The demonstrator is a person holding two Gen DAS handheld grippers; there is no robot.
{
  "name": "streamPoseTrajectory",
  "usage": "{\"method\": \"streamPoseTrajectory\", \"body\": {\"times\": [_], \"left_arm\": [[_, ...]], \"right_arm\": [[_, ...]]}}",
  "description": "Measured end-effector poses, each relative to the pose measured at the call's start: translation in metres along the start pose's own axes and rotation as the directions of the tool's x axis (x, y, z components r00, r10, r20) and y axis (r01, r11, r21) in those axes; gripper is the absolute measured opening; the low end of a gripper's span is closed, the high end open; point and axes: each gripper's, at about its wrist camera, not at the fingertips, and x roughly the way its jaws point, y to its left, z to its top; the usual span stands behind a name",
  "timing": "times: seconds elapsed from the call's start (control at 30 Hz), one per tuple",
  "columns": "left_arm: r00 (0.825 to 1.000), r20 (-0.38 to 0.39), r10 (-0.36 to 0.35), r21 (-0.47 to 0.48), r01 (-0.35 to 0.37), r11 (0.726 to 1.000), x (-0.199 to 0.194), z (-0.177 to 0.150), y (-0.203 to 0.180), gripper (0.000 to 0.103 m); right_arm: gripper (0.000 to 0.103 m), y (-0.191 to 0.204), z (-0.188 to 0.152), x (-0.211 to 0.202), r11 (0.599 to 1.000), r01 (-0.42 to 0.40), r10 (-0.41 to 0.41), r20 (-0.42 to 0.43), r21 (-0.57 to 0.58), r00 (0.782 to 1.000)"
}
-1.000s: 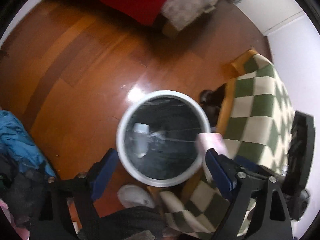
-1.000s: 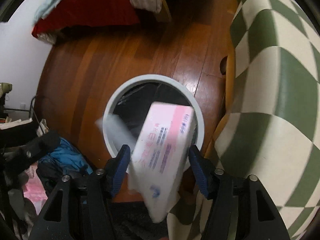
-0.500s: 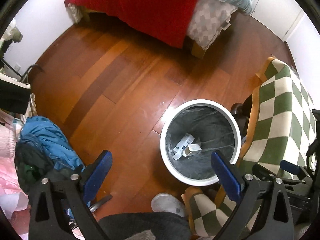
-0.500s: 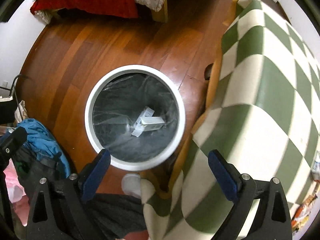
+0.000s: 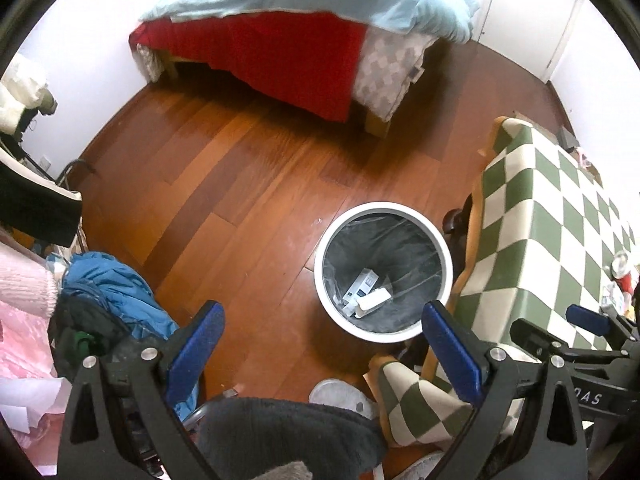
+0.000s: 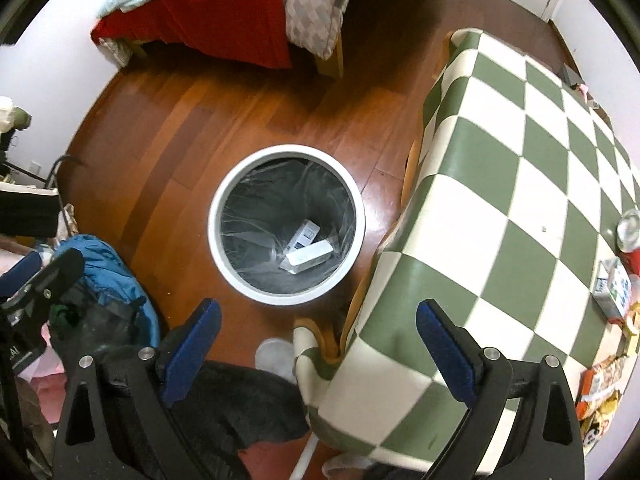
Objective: Collect trash
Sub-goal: 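Move both tools back over the table toward the snack bags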
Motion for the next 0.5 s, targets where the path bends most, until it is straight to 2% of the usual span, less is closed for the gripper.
{"method": "streamPoseTrajectory", "body": {"times": [0.23, 0.5], "left_arm": [[0.997, 0.083, -0.011, 0.017, 0.009, 1.0, -0.056, -0.016, -0.01, 0.1], [0.986, 0.168, -0.009, 0.054, 0.0, 0.999, -0.11, -0.027, -0.041, 0.1]], "right_arm": [[0.099, -0.004, -0.022, -0.059, 0.998, -0.067, 0.067, 0.093, 0.0, 0.993], [0.099, -0.024, -0.054, -0.13, 0.981, -0.189, 0.178, 0.204, 0.034, 0.963]]}}
